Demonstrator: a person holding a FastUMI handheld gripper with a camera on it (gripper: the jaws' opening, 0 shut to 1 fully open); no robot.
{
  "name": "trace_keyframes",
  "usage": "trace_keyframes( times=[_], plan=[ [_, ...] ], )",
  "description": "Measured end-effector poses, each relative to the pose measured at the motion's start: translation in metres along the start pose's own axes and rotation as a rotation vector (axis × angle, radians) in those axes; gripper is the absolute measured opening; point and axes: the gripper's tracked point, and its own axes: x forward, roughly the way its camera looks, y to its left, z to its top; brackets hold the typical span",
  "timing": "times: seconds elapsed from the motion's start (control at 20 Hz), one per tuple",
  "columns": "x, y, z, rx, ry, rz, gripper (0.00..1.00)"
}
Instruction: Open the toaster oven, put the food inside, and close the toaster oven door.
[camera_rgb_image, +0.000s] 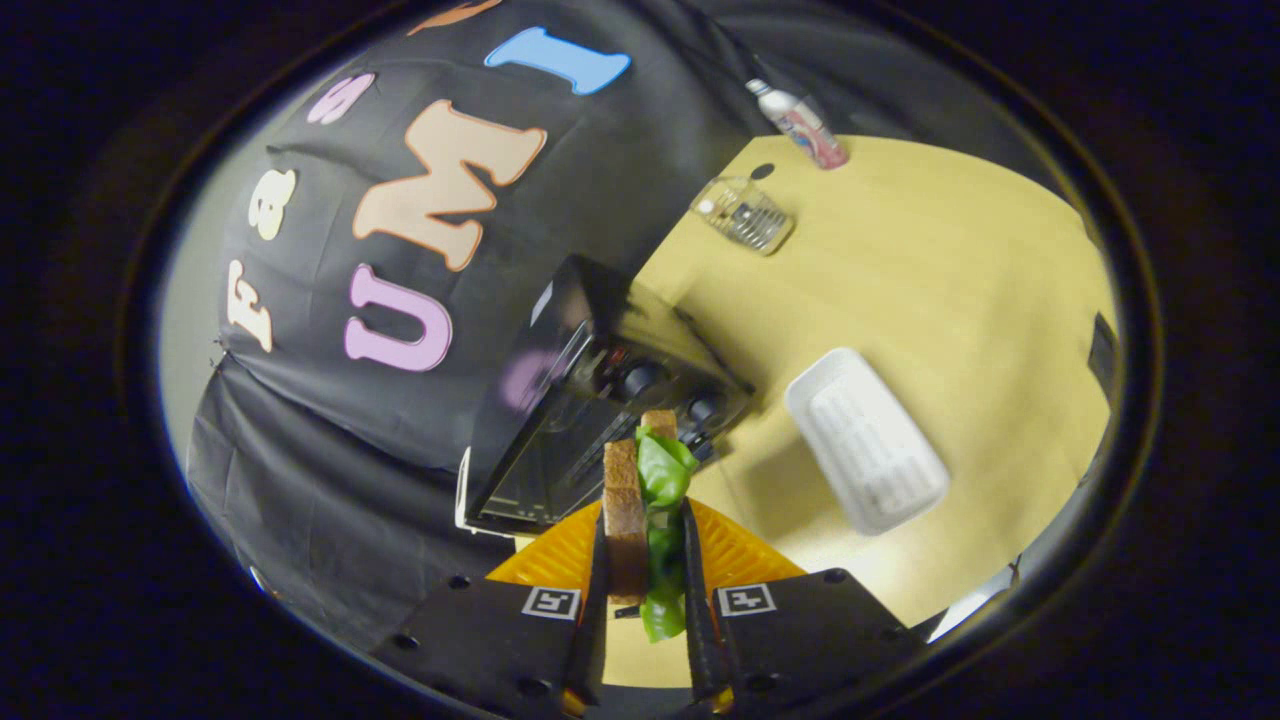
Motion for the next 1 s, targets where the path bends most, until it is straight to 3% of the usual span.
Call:
trace_keyframes(
  times=[0.45,1.0],
  plan=[
    [0.097,0.070,-0.053,0.081,0.070,0.143,0.35],
    [0.184,0.074,-0.018,0.242,-0.116,0.188,0.35]
  ],
)
